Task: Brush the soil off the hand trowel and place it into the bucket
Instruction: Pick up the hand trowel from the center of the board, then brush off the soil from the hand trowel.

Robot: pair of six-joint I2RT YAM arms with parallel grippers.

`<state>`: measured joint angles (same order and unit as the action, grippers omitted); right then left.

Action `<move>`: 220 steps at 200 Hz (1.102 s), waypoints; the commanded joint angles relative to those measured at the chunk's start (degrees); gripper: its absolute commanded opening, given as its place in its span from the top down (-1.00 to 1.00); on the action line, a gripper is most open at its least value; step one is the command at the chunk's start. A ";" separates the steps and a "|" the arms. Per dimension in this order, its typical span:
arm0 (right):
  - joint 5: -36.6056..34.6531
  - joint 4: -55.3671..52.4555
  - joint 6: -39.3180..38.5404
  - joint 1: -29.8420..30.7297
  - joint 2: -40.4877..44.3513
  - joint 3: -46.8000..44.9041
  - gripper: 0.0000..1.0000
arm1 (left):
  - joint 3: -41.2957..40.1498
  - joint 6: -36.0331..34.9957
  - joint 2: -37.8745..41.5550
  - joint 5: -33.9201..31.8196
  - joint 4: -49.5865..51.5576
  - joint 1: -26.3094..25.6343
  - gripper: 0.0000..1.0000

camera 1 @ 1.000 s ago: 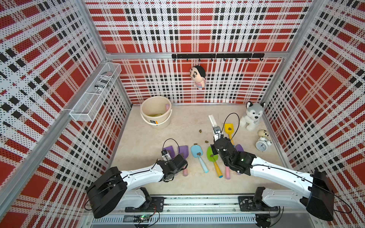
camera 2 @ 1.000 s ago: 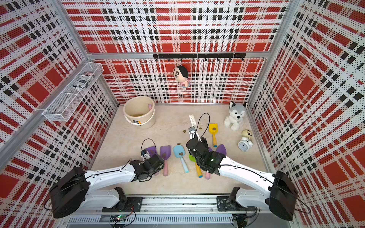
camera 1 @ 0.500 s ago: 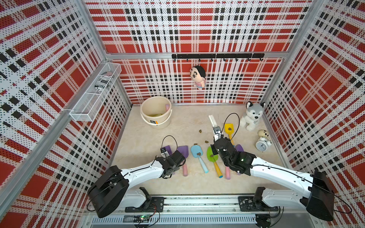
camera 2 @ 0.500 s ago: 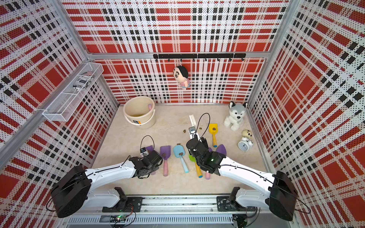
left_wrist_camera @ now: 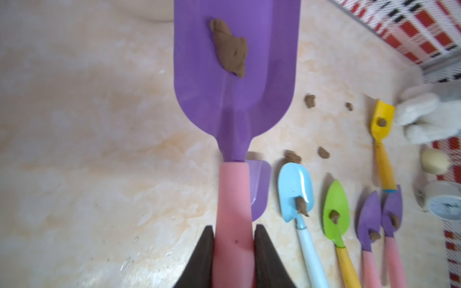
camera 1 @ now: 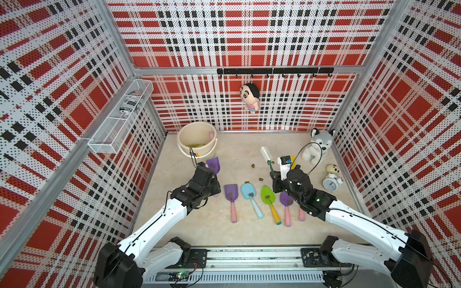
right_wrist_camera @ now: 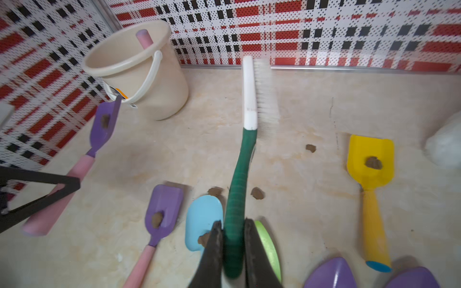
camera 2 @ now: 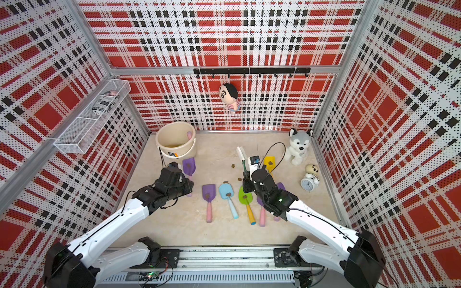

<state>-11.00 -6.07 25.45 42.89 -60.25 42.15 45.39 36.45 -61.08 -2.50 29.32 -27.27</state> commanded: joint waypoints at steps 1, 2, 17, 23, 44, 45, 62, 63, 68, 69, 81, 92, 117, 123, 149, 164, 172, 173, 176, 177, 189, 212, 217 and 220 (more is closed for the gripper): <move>16.10 7.61 4.20 -1.58 3.45 -2.02 1.00 | 3.79 -12.09 -2.02 9.90 -2.72 0.76 1.00; 16.23 7.80 4.27 -1.67 3.59 -2.14 1.00 | 4.03 -12.31 -2.20 10.07 -2.75 0.78 1.00; 19.96 10.18 4.90 -2.02 4.71 -3.36 1.00 | 6.52 -14.87 -4.44 10.60 -2.70 0.33 1.00; 21.02 10.63 5.32 -2.11 4.95 -3.62 1.00 | 7.46 -15.75 -5.37 10.30 -2.76 -0.09 1.00; 25.95 12.07 7.45 -2.34 4.44 -4.09 1.00 | 10.55 -18.93 -8.28 7.99 -2.63 -2.91 1.00; 26.25 12.10 7.70 -2.32 4.35 -4.09 1.00 | 10.66 -19.07 -8.36 7.88 -2.62 -3.12 1.00; 30.10 14.38 9.71 -2.38 3.41 -4.54 1.00 | 13.00 -20.69 -10.74 6.18 -2.08 -5.93 1.00; 30.40 14.62 9.84 -2.38 3.31 -4.63 1.00 | 13.12 -20.79 -10.87 6.05 -2.03 -6.08 1.00; 31.73 15.68 10.52 -2.33 2.90 -4.86 1.00 | 13.64 -21.24 -11.62 5.52 -1.78 -6.77 1.00; 32.00 15.93 10.68 -2.35 2.83 -4.91 1.00 | 13.75 -21.37 -11.74 5.46 -1.66 -6.89 1.00; 34.47 18.38 12.01 -2.36 1.60 -5.36 1.00 | 14.81 -22.01 -13.14 3.91 -1.10 -8.36 1.00; 35.78 19.75 13.08 -2.38 0.05 -5.42 1.00 | 15.32 -22.32 -13.99 3.11 -0.78 -9.15 1.00; 34.89 18.99 14.38 -2.46 -3.90 -4.43 1.00 | 15.82 -22.88 -14.06 4.12 -0.59 -9.56 1.00; 34.28 18.34 14.74 -2.46 -4.77 -4.00 1.00 | 15.94 -23.20 -13.91 4.19 -0.16 -9.72 1.00; 32.38 16.67 16.36 -3.40 -7.62 -2.86 1.00 | 16.83 -25.30 -14.10 1.73 3.22 -10.42 1.00; 31.89 16.67 17.51 -4.23 -8.35 -3.04 1.00 | 17.02 -26.07 -14.22 -0.11 5.05 -10.87 1.00; 31.84 16.83 18.09 -4.71 -8.48 -3.31 1.00 | 16.93 -26.32 -14.33 -1.03 5.64 -11.09 1.00; 31.84 16.90 18.12 -4.73 -8.48 -3.35 1.00 | 16.93 -26.37 -14.38 -1.11 5.69 -11.12 1.00; 31.73 16.94 18.40 -4.88 -8.48 -3.45 1.00 | 16.90 -26.42 -14.36 -1.39 5.86 -11.14 1.00; 31.74 16.95 18.45 -4.95 -8.48 -3.47 1.00 | 16.87 -26.47 -14.34 -1.51 5.98 -11.14 1.00; 31.49 16.95 19.22 -5.66 -8.33 -3.87 1.00 | 16.80 -26.79 -14.44 -2.03 6.65 -11.31 1.00; 30.53 14.74 19.39 -6.96 -7.70 -3.92 1.00 | 16.81 -27.12 -14.42 -2.73 7.02 -11.58 1.00; 30.43 14.33 19.37 -7.18 -7.44 -3.96 1.00 | 16.80 -27.27 -14.42 -2.91 7.14 -11.58 1.00; 30.43 14.30 19.37 -7.34 -7.19 -4.04 1.00 | 16.76 -27.30 -14.43 -2.94 7.10 -11.58 1.00</move>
<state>22.92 10.15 43.42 37.67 -68.40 37.80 60.40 10.50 -75.61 -2.48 35.18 -38.48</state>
